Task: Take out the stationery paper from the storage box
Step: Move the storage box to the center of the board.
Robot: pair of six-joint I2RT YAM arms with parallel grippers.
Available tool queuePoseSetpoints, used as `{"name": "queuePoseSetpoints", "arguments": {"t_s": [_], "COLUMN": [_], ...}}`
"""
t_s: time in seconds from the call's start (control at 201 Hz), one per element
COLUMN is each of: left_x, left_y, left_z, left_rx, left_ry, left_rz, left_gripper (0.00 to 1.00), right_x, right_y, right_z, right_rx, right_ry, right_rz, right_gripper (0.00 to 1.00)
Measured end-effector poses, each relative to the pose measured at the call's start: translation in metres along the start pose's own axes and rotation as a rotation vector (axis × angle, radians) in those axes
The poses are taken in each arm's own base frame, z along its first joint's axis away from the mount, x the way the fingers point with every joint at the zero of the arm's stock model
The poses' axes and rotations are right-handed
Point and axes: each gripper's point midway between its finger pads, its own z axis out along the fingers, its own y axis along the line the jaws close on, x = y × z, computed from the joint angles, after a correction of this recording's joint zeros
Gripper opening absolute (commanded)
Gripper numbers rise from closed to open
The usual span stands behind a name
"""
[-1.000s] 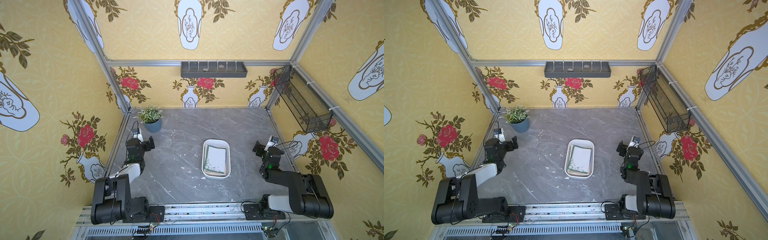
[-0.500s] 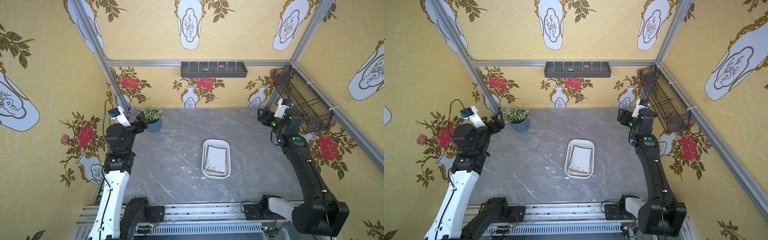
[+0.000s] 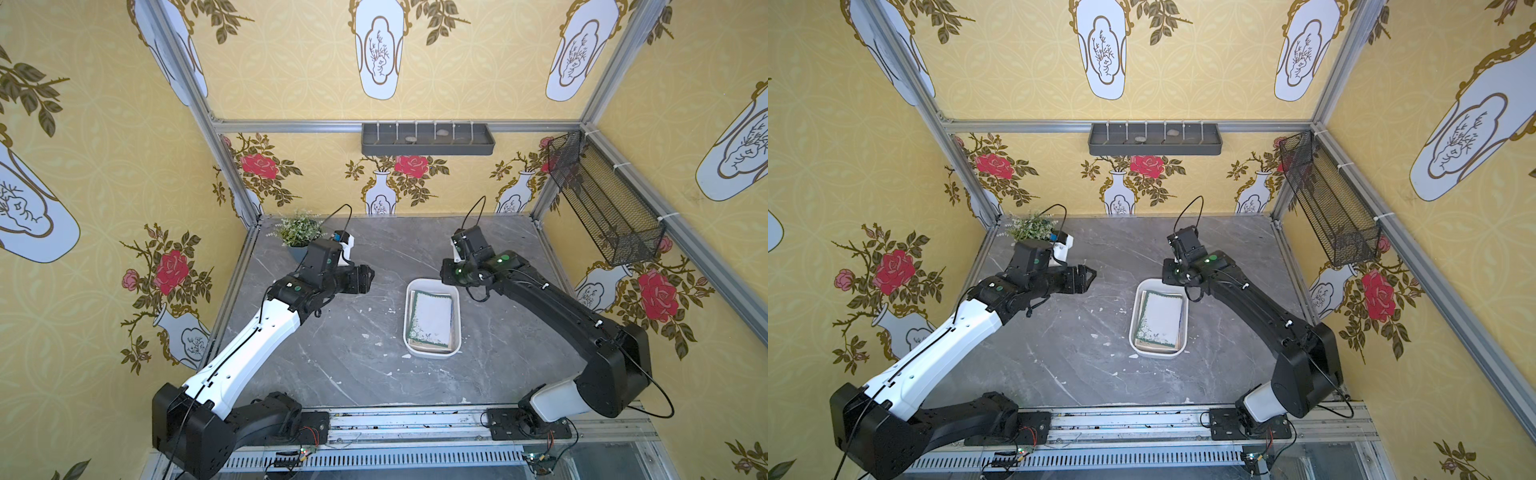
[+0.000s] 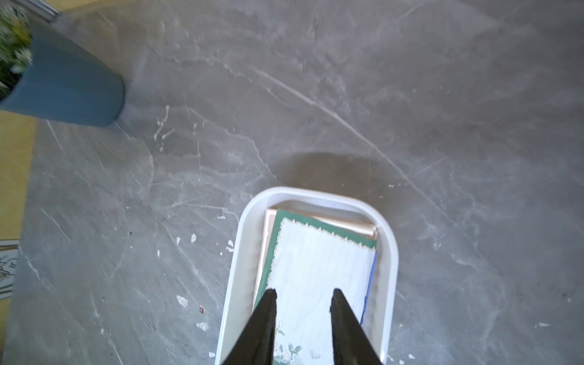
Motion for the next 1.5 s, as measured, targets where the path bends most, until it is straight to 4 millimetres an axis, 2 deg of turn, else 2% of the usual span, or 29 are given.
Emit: {"name": "queuePoseSetpoints", "arguments": {"t_s": [0.06, 0.209, 0.344, 0.513, 0.608, 0.653, 0.727, 0.802, 0.981, 1.031, 1.116, 1.36, 1.499], "left_x": [0.009, 0.023, 0.027, 0.032, 0.037, 0.039, 0.041, 0.045, 0.051, 0.050, 0.050, 0.048, 0.046], "left_y": [0.000, -0.006, -0.004, -0.003, -0.001, -0.001, -0.003, -0.003, -0.002, -0.003, -0.006, -0.007, -0.005], "left_z": [0.004, 0.007, 0.010, 0.020, 0.029, 0.033, 0.039, 0.045, 0.057, 0.059, 0.062, 0.063, 0.062], "left_rx": [-0.011, -0.013, -0.027, -0.042, -0.053, -0.059, -0.061, -0.064, -0.077, -0.076, -0.072, -0.073, -0.085], "left_ry": [0.030, 0.072, 0.089, 0.119, 0.149, 0.159, 0.176, 0.191, 0.227, 0.227, 0.234, 0.232, 0.222], "left_rz": [-0.011, -0.013, -0.020, -0.035, -0.036, -0.039, -0.034, -0.032, -0.046, -0.046, -0.045, -0.053, -0.055], "left_gripper": [0.79, 0.79, 0.79, 0.79, 0.78, 0.78, 0.78, 0.77, 0.77, 0.77, 0.77, 0.77, 0.77], "right_x": [0.014, 0.048, 0.069, 0.088, 0.095, 0.099, 0.106, 0.105, 0.099, 0.095, 0.082, 0.028, 0.008], "right_y": [0.001, -0.017, -0.047, -0.071, -0.084, -0.089, -0.089, -0.086, -0.088, -0.091, -0.101, -0.135, -0.119], "right_z": [0.010, 0.024, 0.021, 0.009, 0.010, 0.014, 0.021, 0.028, 0.038, 0.039, 0.041, 0.046, 0.064], "right_rx": [0.039, 0.188, 0.308, 0.383, 0.393, 0.399, 0.391, 0.376, 0.360, 0.358, 0.356, 0.329, 0.233], "right_ry": [0.042, 0.121, 0.151, 0.158, 0.172, 0.181, 0.206, 0.205, 0.200, 0.195, 0.173, 0.095, 0.094], "right_rz": [0.015, 0.055, 0.115, 0.170, 0.196, 0.204, 0.207, 0.212, 0.222, 0.225, 0.252, 0.248, 0.145], "right_gripper": [0.49, 0.51, 0.49, 0.49, 0.48, 0.45, 0.34, 0.22, 0.11, 0.04, 0.00, 0.00, 0.00]}}
